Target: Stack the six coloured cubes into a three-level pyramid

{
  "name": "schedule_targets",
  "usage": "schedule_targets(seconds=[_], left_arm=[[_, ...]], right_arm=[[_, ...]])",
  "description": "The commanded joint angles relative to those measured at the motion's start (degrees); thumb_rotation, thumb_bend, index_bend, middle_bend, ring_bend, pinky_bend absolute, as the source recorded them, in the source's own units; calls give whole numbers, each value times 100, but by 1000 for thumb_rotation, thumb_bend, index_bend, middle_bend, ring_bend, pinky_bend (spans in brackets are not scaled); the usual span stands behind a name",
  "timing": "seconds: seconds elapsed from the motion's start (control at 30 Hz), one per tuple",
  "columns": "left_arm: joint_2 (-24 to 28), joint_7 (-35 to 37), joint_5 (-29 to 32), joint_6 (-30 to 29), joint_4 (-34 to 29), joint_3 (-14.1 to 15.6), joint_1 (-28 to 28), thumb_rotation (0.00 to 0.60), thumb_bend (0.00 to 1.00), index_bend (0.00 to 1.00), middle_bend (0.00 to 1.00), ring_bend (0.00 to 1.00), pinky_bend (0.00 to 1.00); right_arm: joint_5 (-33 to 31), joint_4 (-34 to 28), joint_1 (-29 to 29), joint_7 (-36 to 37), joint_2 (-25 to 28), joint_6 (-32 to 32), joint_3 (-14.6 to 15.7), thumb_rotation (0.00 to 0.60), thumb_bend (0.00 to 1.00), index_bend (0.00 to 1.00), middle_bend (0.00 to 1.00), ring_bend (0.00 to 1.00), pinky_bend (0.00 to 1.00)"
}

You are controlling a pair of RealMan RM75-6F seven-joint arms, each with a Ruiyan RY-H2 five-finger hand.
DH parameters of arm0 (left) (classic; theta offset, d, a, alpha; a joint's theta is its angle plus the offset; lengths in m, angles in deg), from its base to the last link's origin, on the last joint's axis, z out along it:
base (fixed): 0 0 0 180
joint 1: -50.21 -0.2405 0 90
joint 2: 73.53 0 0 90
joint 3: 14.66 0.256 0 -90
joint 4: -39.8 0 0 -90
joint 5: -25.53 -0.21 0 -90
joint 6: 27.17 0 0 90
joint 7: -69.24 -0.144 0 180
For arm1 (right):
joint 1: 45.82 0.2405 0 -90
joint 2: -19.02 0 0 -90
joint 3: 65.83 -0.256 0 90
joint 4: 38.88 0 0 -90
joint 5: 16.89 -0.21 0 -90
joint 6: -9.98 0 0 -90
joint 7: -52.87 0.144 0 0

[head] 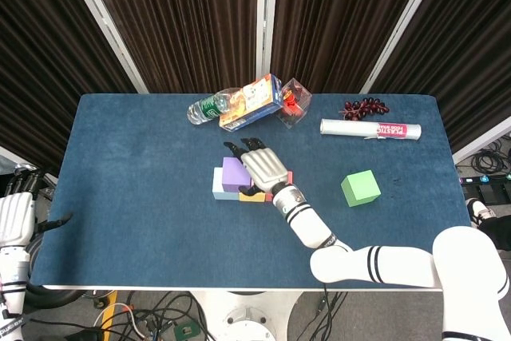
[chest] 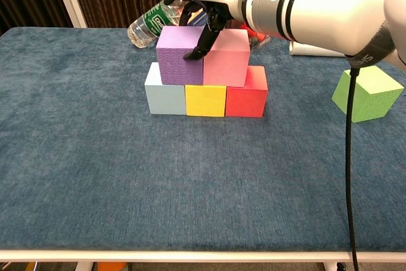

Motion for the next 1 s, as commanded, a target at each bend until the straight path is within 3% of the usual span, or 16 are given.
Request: schedule_targets(seconds=[0.03, 0.57, 1.0], left_arm=[[-2, 3, 8, 15, 10, 3, 1, 600, 88, 150, 160, 127, 123], [-14, 3, 13, 23, 28, -2, 5, 600, 88, 150, 160, 127, 123], [-19, -23, 5, 20, 25, -9, 17, 600, 88, 150, 160, 127, 123]], right_arm=[[-4, 5, -5, 4, -4, -2, -1, 600, 215, 0, 293, 2, 0], [-34, 52, -15, -9, -22, 39, 18, 600, 215, 0, 287, 2, 0], [5, -74, -53, -6, 106, 111, 76, 600, 214, 0, 142, 0, 0]])
